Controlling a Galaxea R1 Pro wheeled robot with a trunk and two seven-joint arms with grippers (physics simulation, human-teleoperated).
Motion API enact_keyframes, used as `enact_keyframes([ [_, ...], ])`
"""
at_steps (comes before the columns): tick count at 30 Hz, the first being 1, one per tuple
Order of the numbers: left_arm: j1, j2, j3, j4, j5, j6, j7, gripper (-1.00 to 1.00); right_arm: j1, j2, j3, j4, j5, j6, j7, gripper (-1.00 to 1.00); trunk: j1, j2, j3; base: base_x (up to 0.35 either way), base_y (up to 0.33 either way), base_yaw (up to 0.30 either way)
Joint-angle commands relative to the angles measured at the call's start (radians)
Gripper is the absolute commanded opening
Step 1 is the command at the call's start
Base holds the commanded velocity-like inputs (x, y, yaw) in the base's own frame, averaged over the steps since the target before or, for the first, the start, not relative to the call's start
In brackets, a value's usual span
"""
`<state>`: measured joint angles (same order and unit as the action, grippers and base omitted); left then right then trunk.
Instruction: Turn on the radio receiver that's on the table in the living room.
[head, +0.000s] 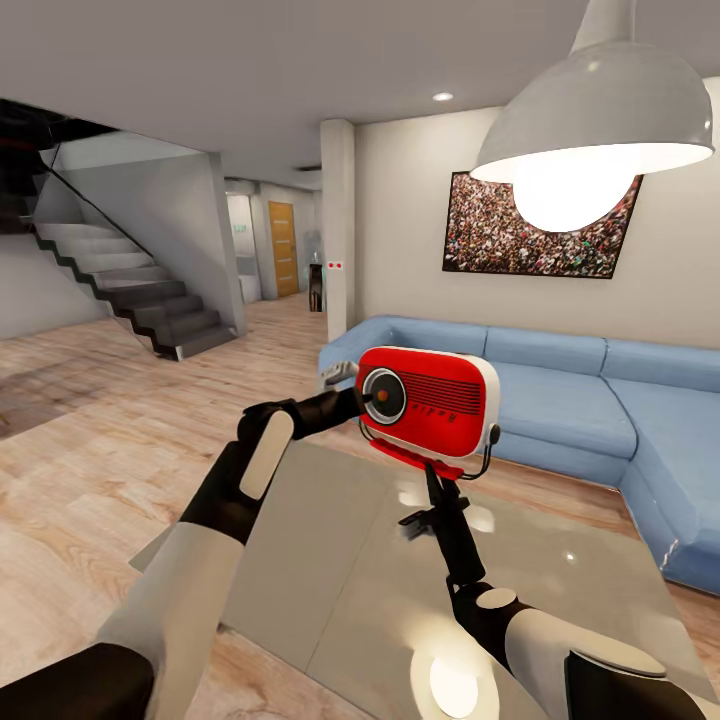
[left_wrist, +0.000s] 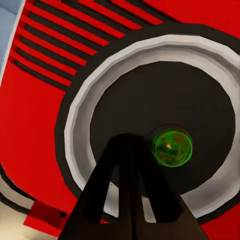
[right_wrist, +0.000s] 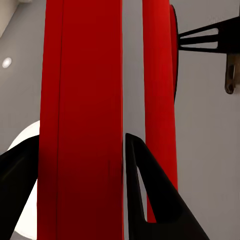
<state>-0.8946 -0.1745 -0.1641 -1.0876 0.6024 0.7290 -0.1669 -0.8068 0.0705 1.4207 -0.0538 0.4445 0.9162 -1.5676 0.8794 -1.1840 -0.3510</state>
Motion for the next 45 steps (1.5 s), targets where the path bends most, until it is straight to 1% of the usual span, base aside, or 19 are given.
enact_keyframes([
  [1, -0.003, 0.0, 0.0, 0.005, 0.0, 0.0, -0.004, -1.0, 0.0, 0.0, -0.001, 0.0, 0.002, 0.0, 0.0, -1.0, 0.0, 0.0, 0.0, 0.0, 0.0, 0.0],
  [9, -0.011, 0.0, 0.0, 0.051, 0.0, -0.015, -0.039, -1.0, 0.0, 0.0, 0.0, -0.001, 0.003, 0.0, 0.0, -1.0, 0.0, 0.0, 0.0, 0.0, 0.0, 0.0],
  [12, -0.012, 0.0, 0.0, 0.077, 0.0, -0.026, -0.068, -1.0, 0.0, 0.0, -0.001, -0.001, 0.003, -0.001, 0.0, -1.0, 0.0, 0.0, 0.0, 0.0, 0.0, 0.0],
  [15, -0.012, 0.0, 0.0, 0.092, -0.001, -0.056, -0.094, -1.0, 0.0, 0.0, -0.001, -0.001, 0.002, -0.002, 0.001, -1.0, 0.0, 0.0, 0.0, 0.0, 0.0, 0.0],
  [18, -0.012, 0.0, 0.002, 0.097, -0.004, -0.095, -0.099, -1.0, 0.0, 0.0, -0.002, -0.001, 0.001, -0.006, 0.01, -1.0, 0.0, 0.0, 0.0, 0.0, 0.0, 0.0],
  [22, -0.01, 0.0, 0.006, 0.109, -0.008, -0.107, -0.099, -1.0, 0.0, 0.0, -0.013, -0.004, -0.005, -0.027, 0.073, -1.0, 0.0, 0.0, 0.0, 0.0, 0.0, 0.0],
  [25, -0.007, 0.0, 0.006, 0.124, -0.009, -0.108, -0.098, -1.0, 0.0, -0.002, -0.031, -0.004, -0.015, -0.102, 0.132, -1.0, 0.0, 0.0, 0.0, 0.0, 0.0, 0.0],
  [27, -0.005, 0.031, 0.006, 0.15, -0.009, -0.108, -0.096, -1.0, 0.0, -0.005, -0.053, -0.003, -0.028, -0.153, 0.158, -1.0, 0.0, 0.0, 0.0, 0.0, 0.0, 0.0],
  [30, -0.002, 0.082, 0.005, 0.197, -0.009, -0.109, -0.093, -1.0, 0.0, -0.01, -0.094, -0.003, -0.05, -0.195, 0.173, -1.0, 0.0, 0.0, 0.0, 0.0, 0.0, 0.0],
  [31, 0.0, 0.11, 0.005, 0.227, -0.009, -0.11, -0.092, -1.0, 0.0, -0.011, -0.114, -0.003, -0.064, -0.22, 0.177, -1.0, 0.0, 0.0, 0.0, 0.0, 0.0, 0.0],
  [34, 0.001, 0.171, 0.005, 0.306, -0.009, -0.123, -0.09, -1.0, 0.0, -0.012, -0.145, -0.003, -0.093, -0.296, 0.21, -1.0, 0.0, 0.0, 0.0, 0.0, 0.0, 0.0],
  [36, 0.002, 0.205, 0.005, 0.38, -0.009, -0.148, -0.09, -1.0, 0.0, -0.012, -0.153, -0.003, -0.103, -0.347, 0.256, -1.0, 0.0, 0.0, 0.0, 0.0, 0.0, 0.0],
  [38, 0.002, 0.23, 0.005, 0.478, -0.009, -0.184, -0.089, -1.0, 0.0, -0.013, -0.157, -0.003, -0.108, -0.408, 0.312, -1.0, 0.0, 0.0, 0.0, 0.0, 0.0, 0.0],
  [39, 0.002, 0.244, 0.006, 0.568, -0.008, -0.216, -0.089, -1.0, 0.0, -0.013, -0.165, -0.004, -0.113, -0.472, 0.356, -1.0, 0.0, 0.0, 0.0, 0.0, 0.0, 0.0],
  [40, 0.002, 0.251, 0.006, 0.628, -0.007, -0.242, -0.09, -1.0, 0.0, -0.014, -0.181, -0.004, -0.12, -0.523, 0.385, -1.0, 0.0, 0.0, 0.0, 0.0, 0.0, 0.0],
  [42, 0.002, 0.267, 0.005, 0.729, -0.006, -0.306, -0.092, -1.0, -0.001, -0.014, -0.237, -0.005, -0.15, -0.626, 0.443, -1.0, 0.0, 0.0, 0.0, 0.0, 0.0, 0.0],
  [43, 0.002, 0.289, 0.005, 0.783, -0.006, -0.353, -0.093, -1.0, -0.003, -0.014, -0.284, -0.009, -0.172, -0.695, 0.488, -1.0, 0.0, 0.0, 0.0, 0.0, 0.0, 0.0],
  [45, 0.002, 0.327, 0.005, 0.84, -0.006, -0.394, -0.093, -1.0, -0.004, -0.014, -0.335, -0.022, -0.188, -0.774, 0.56, -1.0, 0.0, 0.0, 0.0, 0.0, 0.0, 0.0],
])
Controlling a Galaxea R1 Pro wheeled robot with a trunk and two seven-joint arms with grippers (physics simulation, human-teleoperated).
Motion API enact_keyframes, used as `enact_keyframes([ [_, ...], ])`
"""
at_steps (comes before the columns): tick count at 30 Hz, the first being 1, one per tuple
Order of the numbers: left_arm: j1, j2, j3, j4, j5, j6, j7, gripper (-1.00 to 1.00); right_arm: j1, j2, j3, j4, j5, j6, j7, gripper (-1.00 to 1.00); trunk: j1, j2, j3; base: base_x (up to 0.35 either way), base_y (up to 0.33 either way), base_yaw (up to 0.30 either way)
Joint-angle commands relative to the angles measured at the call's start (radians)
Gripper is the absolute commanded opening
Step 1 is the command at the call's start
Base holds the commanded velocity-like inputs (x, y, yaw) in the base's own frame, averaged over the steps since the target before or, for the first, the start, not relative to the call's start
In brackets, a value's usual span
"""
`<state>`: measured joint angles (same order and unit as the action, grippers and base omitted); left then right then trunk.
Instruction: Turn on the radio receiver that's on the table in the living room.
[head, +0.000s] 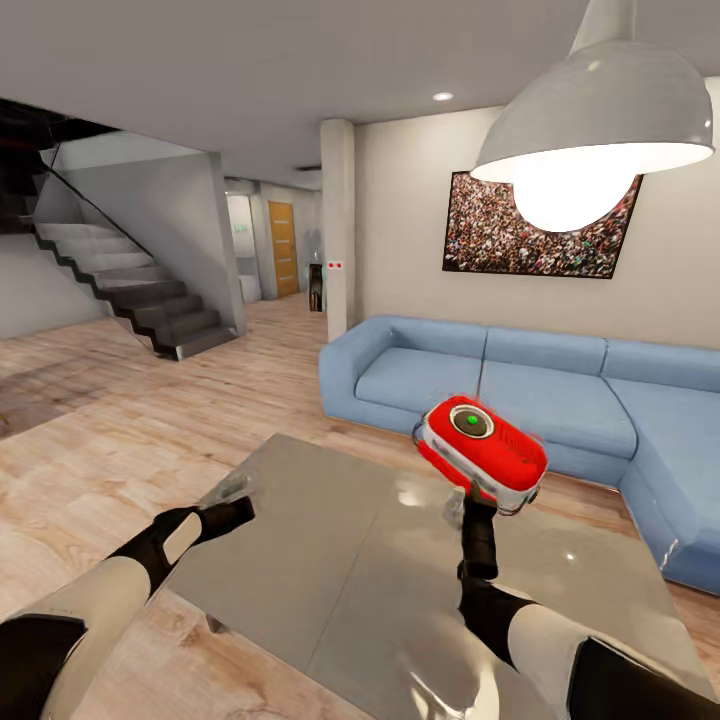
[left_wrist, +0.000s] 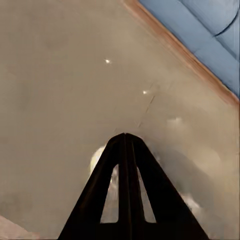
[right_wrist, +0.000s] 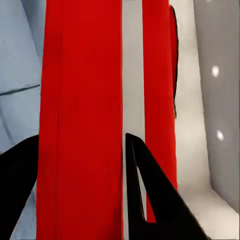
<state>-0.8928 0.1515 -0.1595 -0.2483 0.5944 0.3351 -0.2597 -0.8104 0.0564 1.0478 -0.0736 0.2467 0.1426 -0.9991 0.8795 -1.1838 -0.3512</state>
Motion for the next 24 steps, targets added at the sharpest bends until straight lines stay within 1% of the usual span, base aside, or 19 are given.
enact_keyframes([
  [1, 0.0, 0.019, 0.0, 0.033, 0.002, -0.013, 0.001, -1.0, -0.001, 0.0, 0.016, -0.009, 0.005, -0.037, 0.035, -1.0, 0.0, 0.0, 0.0, 0.0, 0.0, 0.0],
  [3, 0.0, 0.046, 0.0, 0.104, 0.002, -0.044, 0.001, -1.0, -0.001, 0.0, -0.033, -0.016, -0.001, -0.115, 0.133, -1.0, 0.0, 0.0, 0.0, 0.0, 0.0, 0.0],
  [4, 0.0, 0.054, 0.0, 0.143, 0.002, -0.07, 0.001, -1.0, -0.001, 0.0, -0.067, -0.018, -0.002, -0.15, 0.182, -1.0, 0.0, 0.0, 0.0, 0.0, 0.0, 0.0],
  [5, 0.0, 0.06, 0.0, 0.184, 0.002, -0.103, 0.0, -1.0, -0.001, 0.0, -0.107, -0.02, -0.003, -0.178, 0.229, -1.0, 0.0, 0.0, 0.0, 0.0, 0.0, 0.0],
  [7, 0.0, 0.066, -0.001, 0.267, 0.001, -0.171, -0.001, -1.0, -0.001, 0.0, -0.196, -0.024, -0.003, -0.209, 0.316, -1.0, 0.0, 0.0, 0.0, 0.0, 0.0, 0.0],
  [8, 0.0, 0.067, -0.001, 0.28, 0.0, -0.186, 0.0, -1.0, -0.001, 0.0, -0.219, -0.026, -0.003, -0.214, 0.337, -1.0, 0.0, 0.0, 0.0, 0.0, 0.0, 0.0],
  [9, 0.009, 0.07, -0.001, 0.306, 0.0, -0.216, 0.001, -1.0, -0.001, 0.0, -0.28, -0.034, -0.003, -0.226, 0.406, -1.0, 0.0, 0.0, 0.0, 0.0, 0.0, 0.0],
  [11, 0.043, 0.081, -0.001, 0.32, 0.0, -0.238, 0.001, -1.0, -0.001, -0.005, -0.349, -0.054, -0.003, -0.24, 0.51, -1.0, 0.0, 0.0, 0.0, 0.0, 0.0, 0.0],
  [13, 0.076, 0.09, -0.002, 0.326, 0.0, -0.249, 0.002, -1.0, -0.001, -0.017, -0.415, -0.085, -0.003, -0.248, 0.617, -1.0, 0.0, 0.0, 0.0, 0.0, 0.0, 0.0],
  [15, 0.112, 0.098, -0.002, 0.328, 0.0, -0.259, 0.002, -1.0, -0.001, -0.025, -0.482, -0.119, -0.003, -0.25, 0.708, -1.0, 0.0, 0.0, 0.0, 0.0, 0.0, 0.0],
  [16, 0.139, 0.101, -0.002, 0.329, -0.001, -0.278, 0.002, -1.0, -0.001, -0.028, -0.527, -0.145, -0.003, -0.25, 0.759, -1.0, 0.0, 0.0, 0.0, 0.0, 0.0, 0.0],
  [19, 0.191, 0.103, -0.002, 0.329, -0.001, -0.334, 0.003, -1.0, -0.001, -0.034, -0.604, -0.212, -0.004, -0.246, 0.844, -1.0, 0.0, 0.0, 0.0, 0.0, 0.0, 0.0],
  [21, 0.217, 0.103, -0.002, 0.33, -0.001, -0.355, 0.003, -1.0, -0.001, -0.045, -0.652, -0.257, -0.004, -0.241, 0.929, -1.0, 0.0, 0.0, 0.0, 0.0, 0.0, 0.0],
  [22, 0.222, 0.103, -0.002, 0.33, -0.001, -0.358, 0.003, -1.0, -0.001, -0.048, -0.665, -0.269, -0.004, -0.238, 0.955, -1.0, 0.0, 0.0, 0.0, 0.0, 0.0, 0.0],
  [23, 0.234, 0.103, -0.002, 0.33, -0.001, -0.367, 0.003, -1.0, -0.001, -0.056, -0.712, -0.304, -0.005, -0.215, 1.039, -1.0, 0.0, 0.0, 0.0, 0.0, 0.0, 0.0],
  [24, 0.242, 0.103, -0.002, 0.33, -0.001, -0.377, 0.003, -1.0, -0.001, -0.063, -0.768, -0.338, -0.005, -0.169, 1.121, -1.0, 0.0, 0.0, 0.0, 0.0, 0.0, 0.0],
])
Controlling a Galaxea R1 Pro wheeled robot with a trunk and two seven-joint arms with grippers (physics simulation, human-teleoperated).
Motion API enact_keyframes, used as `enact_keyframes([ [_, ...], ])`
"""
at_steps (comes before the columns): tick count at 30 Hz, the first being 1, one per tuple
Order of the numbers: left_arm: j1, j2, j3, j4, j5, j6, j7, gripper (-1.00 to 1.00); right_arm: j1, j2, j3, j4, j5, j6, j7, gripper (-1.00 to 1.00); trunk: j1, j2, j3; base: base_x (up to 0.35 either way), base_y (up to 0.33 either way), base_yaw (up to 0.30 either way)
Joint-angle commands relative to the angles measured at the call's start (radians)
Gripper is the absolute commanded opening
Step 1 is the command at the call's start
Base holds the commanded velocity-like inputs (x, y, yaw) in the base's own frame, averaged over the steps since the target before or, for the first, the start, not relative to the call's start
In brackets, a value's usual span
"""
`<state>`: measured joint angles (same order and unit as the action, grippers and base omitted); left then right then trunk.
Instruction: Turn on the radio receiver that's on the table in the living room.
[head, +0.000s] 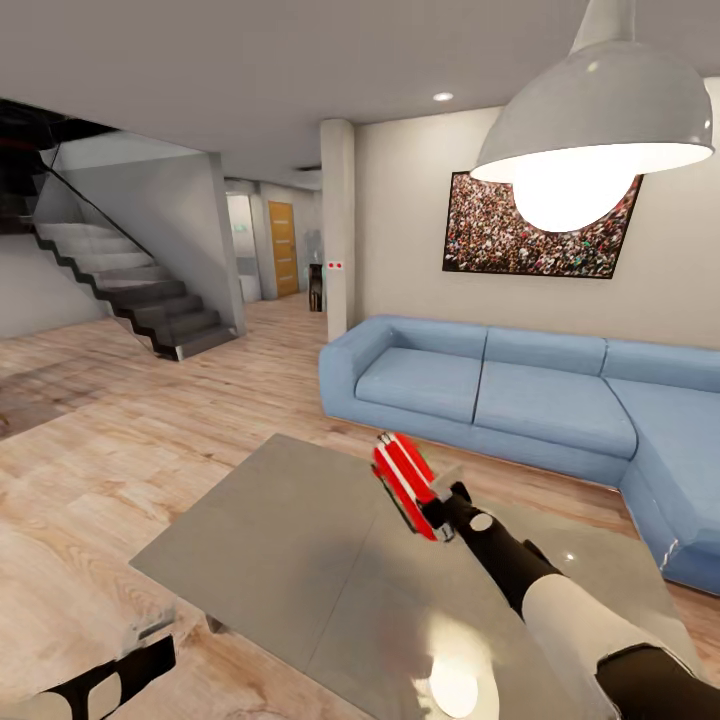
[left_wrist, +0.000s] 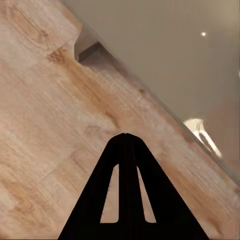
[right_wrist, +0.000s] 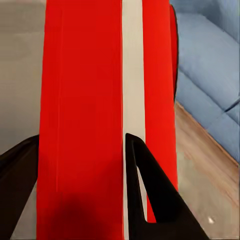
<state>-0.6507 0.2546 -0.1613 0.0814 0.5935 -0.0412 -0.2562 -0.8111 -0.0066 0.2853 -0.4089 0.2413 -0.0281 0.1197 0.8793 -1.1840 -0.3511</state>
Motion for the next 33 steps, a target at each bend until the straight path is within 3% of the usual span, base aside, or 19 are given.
enact_keyframes([
  [1, 0.004, -0.001, 0.0, 0.0, 0.0, -0.006, 0.0, -1.0, 0.0, -0.006, -0.044, -0.024, 0.002, 0.042, 0.052, -1.0, 0.0, 0.0, 0.0, 0.0, 0.0, 0.0],
  [3, 0.013, -0.001, 0.0, 0.0, 0.0, -0.011, 0.0, -1.0, 0.0, -0.014, -0.11, -0.065, 0.005, 0.128, 0.136, -1.0, 0.0, 0.0, 0.0, 0.0, 0.0, 0.0],
  [5, 0.023, -0.001, 0.0, 0.0, 0.0, -0.014, 0.0, -1.0, 0.0, -0.021, -0.146, -0.102, 0.006, 0.212, 0.192, -1.0, 0.0, 0.0, 0.0, 0.0, 0.0, 0.0],
  [7, 0.029, -0.003, 0.0, 0.0, 0.0, -0.014, 0.001, -1.0, 0.0, -0.028, -0.16, -0.123, 0.008, 0.294, 0.231, -1.0, 0.0, 0.0, 0.0, 0.0, 0.0, 0.0],
  [9, 0.043, -0.002, 0.0, 0.0, 0.0, -0.015, 0.02, -1.0, 0.0, -0.031, -0.167, -0.136, 0.008, 0.455, 0.299, -1.0, 0.0, 0.0, 0.0, 0.0, 0.0, 0.0],
  [12, 0.057, -0.001, -0.001, 0.0, -0.002, -0.035, 0.049, -1.0, 0.0, -0.032, -0.17, -0.142, 0.004, 0.562, 0.339, -1.0, 0.0, 0.0, 0.0, 0.0, 0.0, 0.0],
  [14, 0.07, -0.001, -0.002, 0.0, -0.012, -0.073, 0.063, -1.0, 0.0, -0.031, -0.171, -0.144, 0.002, 0.591, 0.348, -1.0, 0.0, 0.0, 0.0, 0.0, 0.0, 0.0],
  [18, 0.091, -0.003, -0.012, 0.0, -0.101, -0.147, 0.073, -1.0, 0.0, -0.029, -0.171, -0.143, 0.001, 0.609, 0.352, -1.0, 0.0, 0.0, 0.0, 0.0, 0.0, 0.0],
  [21, 0.096, -0.012, -0.015, 0.0, -0.139, -0.164, 0.075, -1.0, 0.0, -0.025, -0.169, -0.142, -0.001, 0.613, 0.353, -1.0, 0.0, 0.0, 0.0, 0.0, 0.0, 0.0],
  [29, 0.107, -0.027, -0.015, 0.0, -0.153, -0.172, 0.075, -1.0, 0.0, -0.021, -0.169, -0.139, -0.003, 0.673, 0.362, -1.0, 0.0, 0.0, 0.0, 0.0, 0.0, 0.0],
  [33, 0.111, -0.028, -0.015, 0.0, -0.153, -0.173, 0.074, -1.0, 0.0, -0.021, -0.167, -0.139, -0.002, 0.68, 0.431, -1.0, 0.0, 0.0, 0.0, 0.0, 0.0, 0.0],
])
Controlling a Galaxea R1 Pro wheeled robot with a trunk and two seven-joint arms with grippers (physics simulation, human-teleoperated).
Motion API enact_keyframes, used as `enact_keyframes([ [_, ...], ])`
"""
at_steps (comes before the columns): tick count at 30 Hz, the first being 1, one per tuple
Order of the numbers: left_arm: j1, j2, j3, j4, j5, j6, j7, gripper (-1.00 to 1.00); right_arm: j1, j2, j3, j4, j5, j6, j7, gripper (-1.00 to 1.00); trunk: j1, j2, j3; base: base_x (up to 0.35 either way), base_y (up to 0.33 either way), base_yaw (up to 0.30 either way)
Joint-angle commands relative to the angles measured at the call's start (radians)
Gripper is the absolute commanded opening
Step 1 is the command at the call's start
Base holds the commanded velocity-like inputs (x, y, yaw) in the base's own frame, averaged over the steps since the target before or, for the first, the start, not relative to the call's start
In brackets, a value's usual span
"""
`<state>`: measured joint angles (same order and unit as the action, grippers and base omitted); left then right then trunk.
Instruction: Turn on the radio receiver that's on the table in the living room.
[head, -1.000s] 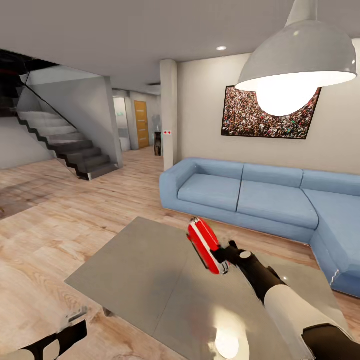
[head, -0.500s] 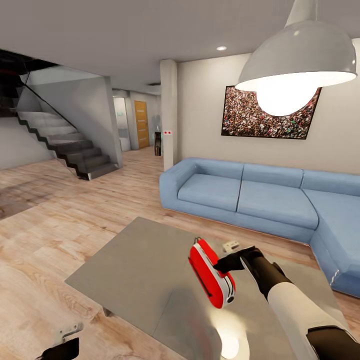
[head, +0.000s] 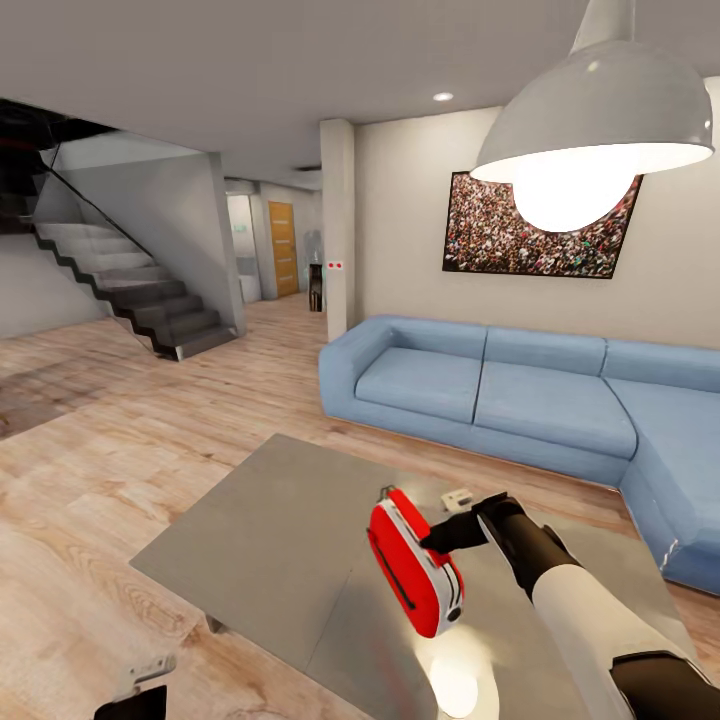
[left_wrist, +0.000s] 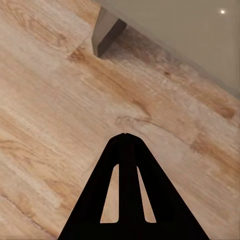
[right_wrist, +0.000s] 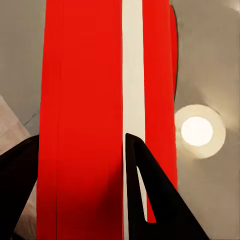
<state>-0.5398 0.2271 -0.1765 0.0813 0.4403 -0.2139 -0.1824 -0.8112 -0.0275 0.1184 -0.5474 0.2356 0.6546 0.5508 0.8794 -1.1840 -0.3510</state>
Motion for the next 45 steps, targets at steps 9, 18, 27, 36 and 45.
enact_keyframes([
  [9, 0.003, -0.007, 0.0, 0.0, 0.002, 0.007, -0.012, -1.0, 0.0, 0.0, 0.001, 0.004, 0.003, 0.0, 0.024, -1.0, 0.0, 0.0, 0.0, 0.0, 0.0, 0.0],
  [18, 0.004, -0.029, 0.0, -0.001, 0.004, 0.012, -0.013, -1.0, 0.0, 0.003, 0.003, 0.04, 0.003, 0.018, 0.014, -1.0, 0.0, 0.0, 0.0, 0.0, 0.0, 0.0],
  [27, 0.004, -0.03, 0.003, -0.002, 0.008, 0.011, -0.011, -1.0, 0.0, 0.004, 0.003, 0.083, 0.004, 0.046, 0.011, -1.0, 0.004, -0.007, -0.003, 0.0, 0.0, 0.0],
  [36, 0.004, -0.029, 0.004, -0.002, 0.008, 0.01, -0.008, -1.0, 0.0, 0.005, 0.003, 0.096, 0.003, 0.043, 0.011, -1.0, 0.038, -0.07, -0.031, 0.0, 0.0, 0.0],
  [45, 0.004, -0.029, 0.004, -0.002, 0.008, 0.01, -0.007, -1.0, 0.001, 0.005, 0.003, 0.096, 0.004, 0.042, 0.01, -1.0, 0.073, -0.133, -0.059, 0.0, 0.0, 0.0],
])
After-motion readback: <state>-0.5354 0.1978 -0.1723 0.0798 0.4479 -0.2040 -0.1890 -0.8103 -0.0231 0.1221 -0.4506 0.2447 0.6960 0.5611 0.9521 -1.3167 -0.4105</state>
